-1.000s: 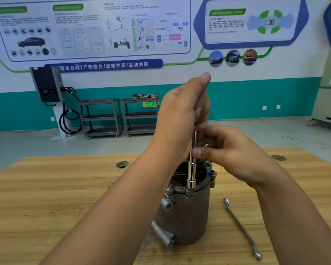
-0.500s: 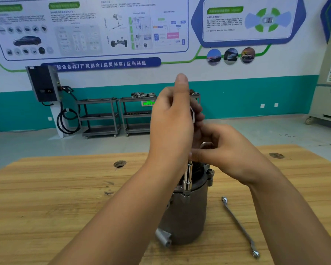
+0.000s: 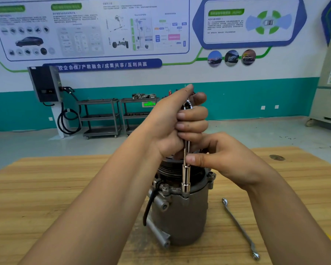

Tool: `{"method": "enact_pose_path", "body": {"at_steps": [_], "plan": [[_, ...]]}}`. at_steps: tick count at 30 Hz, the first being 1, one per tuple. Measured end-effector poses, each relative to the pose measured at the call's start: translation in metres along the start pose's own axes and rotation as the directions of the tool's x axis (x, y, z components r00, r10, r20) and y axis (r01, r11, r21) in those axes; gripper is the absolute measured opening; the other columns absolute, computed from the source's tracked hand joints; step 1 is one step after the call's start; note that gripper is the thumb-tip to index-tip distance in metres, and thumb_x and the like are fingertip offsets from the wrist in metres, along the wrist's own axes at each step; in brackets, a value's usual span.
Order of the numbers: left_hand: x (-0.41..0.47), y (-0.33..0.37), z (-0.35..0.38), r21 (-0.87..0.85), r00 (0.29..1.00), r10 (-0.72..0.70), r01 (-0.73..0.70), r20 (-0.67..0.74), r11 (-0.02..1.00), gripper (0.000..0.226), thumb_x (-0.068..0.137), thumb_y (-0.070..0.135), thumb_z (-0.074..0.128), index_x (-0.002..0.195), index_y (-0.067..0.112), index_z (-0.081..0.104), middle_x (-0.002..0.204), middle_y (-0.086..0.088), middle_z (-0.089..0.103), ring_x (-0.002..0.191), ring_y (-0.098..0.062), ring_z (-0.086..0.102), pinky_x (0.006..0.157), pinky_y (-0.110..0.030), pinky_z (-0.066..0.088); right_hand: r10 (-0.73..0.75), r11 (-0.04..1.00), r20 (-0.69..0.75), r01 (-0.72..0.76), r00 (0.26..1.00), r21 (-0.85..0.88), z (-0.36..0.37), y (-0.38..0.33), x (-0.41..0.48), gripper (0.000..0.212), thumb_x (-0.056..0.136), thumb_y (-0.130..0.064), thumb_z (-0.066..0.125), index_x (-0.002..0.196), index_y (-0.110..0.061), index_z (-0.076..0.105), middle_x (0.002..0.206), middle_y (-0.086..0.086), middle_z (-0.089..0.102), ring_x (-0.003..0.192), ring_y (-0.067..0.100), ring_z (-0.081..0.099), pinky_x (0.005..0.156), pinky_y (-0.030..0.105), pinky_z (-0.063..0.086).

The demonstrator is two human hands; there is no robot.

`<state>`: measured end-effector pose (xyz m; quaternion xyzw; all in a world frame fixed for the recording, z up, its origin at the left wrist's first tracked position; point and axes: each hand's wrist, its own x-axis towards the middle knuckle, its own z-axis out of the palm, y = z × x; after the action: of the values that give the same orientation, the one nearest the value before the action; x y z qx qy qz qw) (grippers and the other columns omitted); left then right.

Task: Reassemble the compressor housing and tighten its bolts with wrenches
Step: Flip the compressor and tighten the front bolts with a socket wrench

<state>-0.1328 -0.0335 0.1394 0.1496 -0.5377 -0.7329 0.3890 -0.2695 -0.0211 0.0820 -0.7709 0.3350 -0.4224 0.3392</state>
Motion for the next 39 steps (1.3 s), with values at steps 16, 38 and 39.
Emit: {"method": "enact_pose_path", "body": {"at_steps": [16, 38, 39], "plan": [[-0.007, -0.007, 0.018, 0.563, 0.839, 0.343, -0.053, -0.423, 0.825, 0.033, 0.098, 0.031, 0.04, 0.068, 0.018, 0.04, 0.037, 0.008, 0.028, 0.031, -0.009, 0.021, 0.039, -0.019, 0.017, -0.03, 0.99, -0.016, 0.028, 0.999, -0.137, 0.017, -0.009, 0.003, 0.006, 0.08, -0.019, 0.071, 0.086, -0.017, 0.071, 0.088, -0.001, 0.071, 0.088, 0.017, 0.064, 0.085, 0.042, 0.049], [0.001, -0.015, 0.028, 0.807, 0.82, 0.553, -0.225, -0.146, 0.547, 0.03, 0.097, 0.039, 0.041, 0.091, 0.016, 0.059, 0.058, 0.009, 0.056, 0.06, -0.003, 0.053, 0.063, -0.018, 0.045, -0.095, 0.995, -0.073, 0.092, 0.993, -0.034, -0.025, -0.013, -0.012, 0.016, 0.081, 0.0, 0.065, 0.081, -0.016, 0.066, 0.079, 0.002, 0.074, 0.079, 0.013, 0.07, 0.075, 0.027, 0.055], [0.0, -0.018, 0.023, 0.825, 0.818, 0.559, -0.217, -0.138, 0.521, 0.029, 0.096, 0.04, 0.044, 0.097, 0.016, 0.06, 0.06, 0.01, 0.06, 0.062, 0.001, 0.056, 0.064, -0.012, 0.045, -0.087, 0.996, -0.079, 0.085, 0.993, -0.03, -0.026, -0.012, -0.012, 0.014, 0.08, -0.001, 0.065, 0.082, -0.015, 0.066, 0.079, 0.003, 0.074, 0.079, 0.014, 0.07, 0.075, 0.027, 0.055]]}}
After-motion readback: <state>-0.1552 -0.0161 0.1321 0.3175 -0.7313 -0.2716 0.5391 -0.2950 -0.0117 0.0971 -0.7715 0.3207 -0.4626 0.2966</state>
